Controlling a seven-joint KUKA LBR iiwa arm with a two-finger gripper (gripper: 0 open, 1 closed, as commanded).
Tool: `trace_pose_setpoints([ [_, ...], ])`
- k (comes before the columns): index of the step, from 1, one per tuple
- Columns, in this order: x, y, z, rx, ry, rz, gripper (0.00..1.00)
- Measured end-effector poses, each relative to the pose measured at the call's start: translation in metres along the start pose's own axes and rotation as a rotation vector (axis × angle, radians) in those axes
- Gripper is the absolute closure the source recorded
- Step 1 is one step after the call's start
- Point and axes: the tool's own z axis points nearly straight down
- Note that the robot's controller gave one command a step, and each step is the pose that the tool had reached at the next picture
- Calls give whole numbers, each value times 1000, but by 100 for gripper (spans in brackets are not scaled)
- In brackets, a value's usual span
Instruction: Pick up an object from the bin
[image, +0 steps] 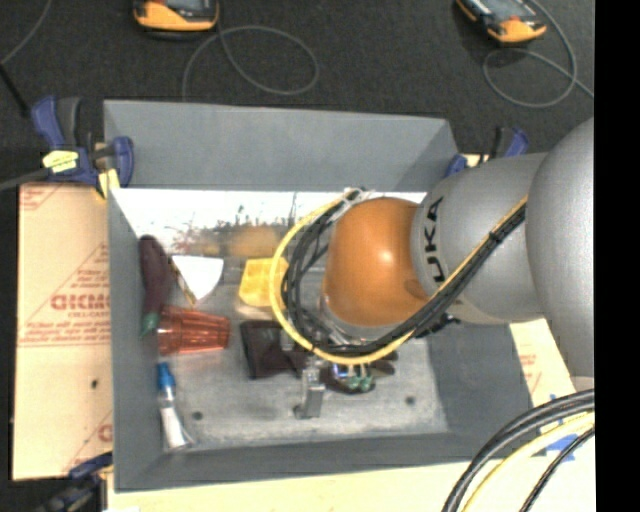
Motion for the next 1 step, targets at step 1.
trace_pose_setpoints([
  [1, -2, 0, -4, -1, -8, 2, 0],
])
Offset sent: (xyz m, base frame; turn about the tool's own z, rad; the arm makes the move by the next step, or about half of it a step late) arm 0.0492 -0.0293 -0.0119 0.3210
